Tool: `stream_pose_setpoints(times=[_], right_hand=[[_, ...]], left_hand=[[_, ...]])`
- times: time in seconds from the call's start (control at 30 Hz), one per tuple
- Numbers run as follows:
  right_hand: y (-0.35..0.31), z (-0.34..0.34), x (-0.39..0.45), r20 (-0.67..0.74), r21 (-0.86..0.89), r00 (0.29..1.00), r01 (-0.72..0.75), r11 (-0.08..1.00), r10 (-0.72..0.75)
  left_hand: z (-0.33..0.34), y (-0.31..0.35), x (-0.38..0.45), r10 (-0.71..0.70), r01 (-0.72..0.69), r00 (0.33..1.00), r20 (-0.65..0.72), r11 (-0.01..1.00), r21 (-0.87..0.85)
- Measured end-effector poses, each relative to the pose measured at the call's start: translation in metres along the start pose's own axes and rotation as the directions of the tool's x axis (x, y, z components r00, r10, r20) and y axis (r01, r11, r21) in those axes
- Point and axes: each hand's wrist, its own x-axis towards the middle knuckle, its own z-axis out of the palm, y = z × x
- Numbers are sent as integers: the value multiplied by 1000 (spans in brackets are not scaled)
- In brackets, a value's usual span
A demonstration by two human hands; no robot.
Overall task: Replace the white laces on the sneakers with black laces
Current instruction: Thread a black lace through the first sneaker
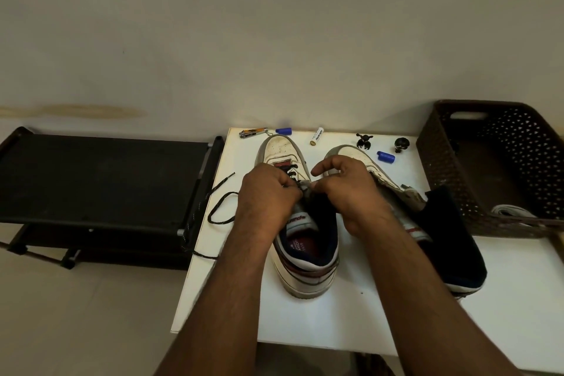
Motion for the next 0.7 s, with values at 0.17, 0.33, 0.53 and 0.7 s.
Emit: stream_pose_setpoints(times=[0.17, 0.33, 0.53, 0.7], right_hand=[[3, 0, 1, 7, 24, 1000, -3, 1000, 3], [2, 0, -1, 24, 49, 1000, -17, 999, 16], [3, 0, 1, 21, 114, 997, -71, 991, 69], [3, 1, 0, 13, 139, 994, -105, 985, 105]], left_hand=[[2, 1, -2, 12, -11, 1000, -20, 1000, 28], [3, 0, -3, 2, 0, 999, -54, 999, 36], [3, 2, -2, 4, -5, 1000, 16, 999, 51], [8, 6, -3, 13, -20, 998, 62, 994, 109]])
